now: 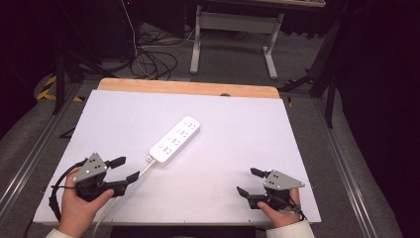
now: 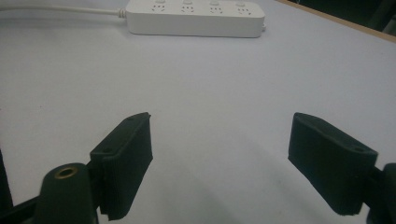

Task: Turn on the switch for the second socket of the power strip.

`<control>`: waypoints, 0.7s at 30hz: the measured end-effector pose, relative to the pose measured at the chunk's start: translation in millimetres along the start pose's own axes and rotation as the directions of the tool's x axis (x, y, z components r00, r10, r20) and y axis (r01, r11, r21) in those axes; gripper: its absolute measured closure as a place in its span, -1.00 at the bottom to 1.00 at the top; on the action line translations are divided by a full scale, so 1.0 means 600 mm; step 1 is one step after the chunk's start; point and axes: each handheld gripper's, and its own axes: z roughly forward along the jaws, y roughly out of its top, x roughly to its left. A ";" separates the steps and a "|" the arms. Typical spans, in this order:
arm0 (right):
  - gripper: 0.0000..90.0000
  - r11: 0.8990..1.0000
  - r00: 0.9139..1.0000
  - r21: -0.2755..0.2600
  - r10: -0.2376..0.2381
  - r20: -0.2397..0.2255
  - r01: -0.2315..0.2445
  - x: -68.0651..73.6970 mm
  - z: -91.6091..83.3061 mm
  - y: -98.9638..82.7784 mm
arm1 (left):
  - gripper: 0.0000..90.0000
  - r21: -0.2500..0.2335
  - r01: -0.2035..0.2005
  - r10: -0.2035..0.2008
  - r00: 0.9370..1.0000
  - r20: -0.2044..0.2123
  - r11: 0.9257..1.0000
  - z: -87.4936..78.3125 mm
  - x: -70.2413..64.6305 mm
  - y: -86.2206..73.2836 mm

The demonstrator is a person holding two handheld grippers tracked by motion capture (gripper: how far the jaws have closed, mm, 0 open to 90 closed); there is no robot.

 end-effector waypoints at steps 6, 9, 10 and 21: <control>-0.51 1.000 1.000 0.000 0.003 -0.003 -0.003 0.000 0.001 0.000 | -0.28 0.009 -0.017 0.017 1.000 0.010 1.000 0.015 0.002 0.027; -0.51 1.000 1.000 -0.001 0.003 -0.004 -0.003 0.000 0.001 0.000 | -0.28 0.015 -0.026 0.026 1.000 0.012 1.000 0.023 0.002 0.037; -0.51 1.000 1.000 -0.001 0.004 -0.004 -0.004 0.000 0.001 -0.001 | -0.28 0.016 -0.029 0.029 1.000 0.012 0.999 0.025 0.003 0.040; -0.51 1.000 1.000 -0.002 0.007 -0.012 -0.007 0.001 0.001 0.000 | -0.27 0.016 -0.008 0.008 1.000 0.017 1.000 0.047 0.016 0.070</control>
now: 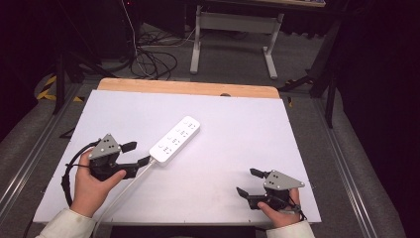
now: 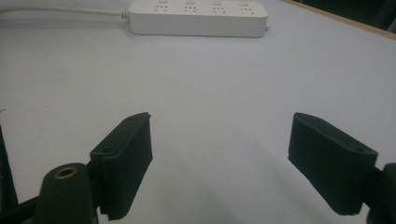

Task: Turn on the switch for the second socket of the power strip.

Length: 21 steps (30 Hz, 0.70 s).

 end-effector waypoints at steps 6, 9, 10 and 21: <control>-0.51 1.000 1.000 0.000 0.000 0.000 0.000 -0.001 0.000 -0.001 | -0.24 0.001 0.012 -0.012 1.000 0.014 1.000 0.018 0.009 0.009; -0.51 1.000 1.000 0.001 -0.001 -0.001 0.001 0.000 0.000 -0.001 | -0.18 0.003 0.024 -0.024 1.000 0.018 1.000 0.026 0.014 0.012; -0.51 1.000 1.000 0.001 -0.001 -0.001 0.001 0.000 0.000 -0.001 | -0.18 0.002 0.027 -0.027 0.999 0.019 1.000 0.029 0.015 0.013; -0.52 1.000 1.000 0.001 -0.003 -0.002 0.003 0.000 0.000 0.000 | -0.01 0.017 0.017 -0.017 1.000 0.025 1.000 0.056 0.023 0.032</control>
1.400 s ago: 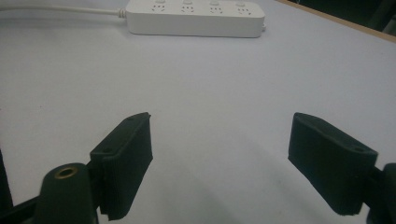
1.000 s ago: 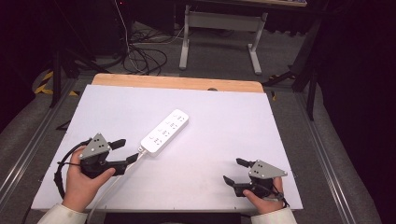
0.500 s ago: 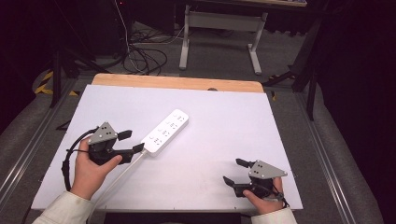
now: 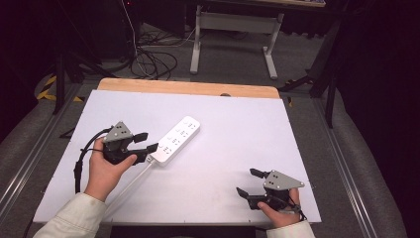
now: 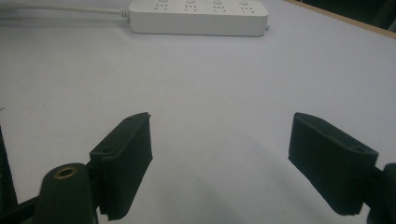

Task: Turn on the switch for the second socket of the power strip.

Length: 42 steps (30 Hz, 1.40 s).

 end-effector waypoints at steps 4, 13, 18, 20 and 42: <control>-0.51 1.000 1.000 0.002 0.001 -0.004 -0.001 0.000 0.000 0.000 | 0.01 0.006 -0.006 0.006 1.000 -0.003 1.000 0.009 0.003 0.008; -0.52 1.000 1.000 0.000 0.002 -0.005 -0.002 0.000 0.000 0.000 | 0.05 0.025 -0.008 0.008 1.000 -0.001 1.000 0.032 0.004 0.022; -0.52 1.000 1.000 0.000 0.003 -0.006 -0.003 0.000 0.001 0.000 | 0.05 0.032 -0.018 0.018 1.000 -0.003 0.999 0.046 0.004 0.030; -0.52 1.000 1.000 0.000 0.003 -0.006 -0.003 0.000 0.000 -0.001 | 0.07 0.035 -0.025 0.026 1.000 -0.009 0.999 0.053 0.005 0.031; -0.52 1.000 1.000 0.003 0.000 -0.015 0.000 0.000 0.000 -0.001 | 1.00 0.046 0.044 -0.043 0.999 -0.026 0.998 0.122 0.019 0.031</control>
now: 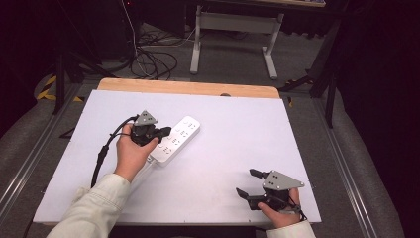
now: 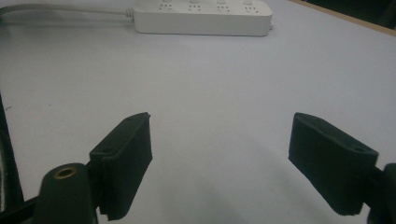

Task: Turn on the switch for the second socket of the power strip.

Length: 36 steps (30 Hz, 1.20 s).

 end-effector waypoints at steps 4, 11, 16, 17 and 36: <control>-0.51 1.000 1.000 -0.002 0.000 -0.002 0.000 0.000 0.000 0.000 | 1.00 0.012 0.015 -0.015 1.000 -0.013 1.000 0.012 0.003 -0.001; -0.52 1.000 1.000 0.000 -0.001 -0.006 0.001 0.000 0.000 0.000 | 1.00 0.048 0.019 -0.017 0.999 -0.041 0.999 0.037 0.008 -0.004; -0.51 1.000 1.000 0.000 0.001 -0.010 -0.001 0.000 0.000 -0.001 | 1.00 0.076 0.014 -0.010 0.999 -0.051 0.997 0.046 0.008 -0.007; -0.51 1.000 1.000 0.000 0.001 -0.010 -0.001 0.000 0.000 -0.001 | 1.00 0.082 0.013 -0.009 0.998 -0.054 0.997 0.048 0.009 -0.008; -0.52 1.000 1.000 0.005 0.000 -0.015 0.001 0.000 0.001 -0.002 | 1.00 0.169 0.000 0.018 0.995 -0.102 0.986 0.067 0.012 -0.014</control>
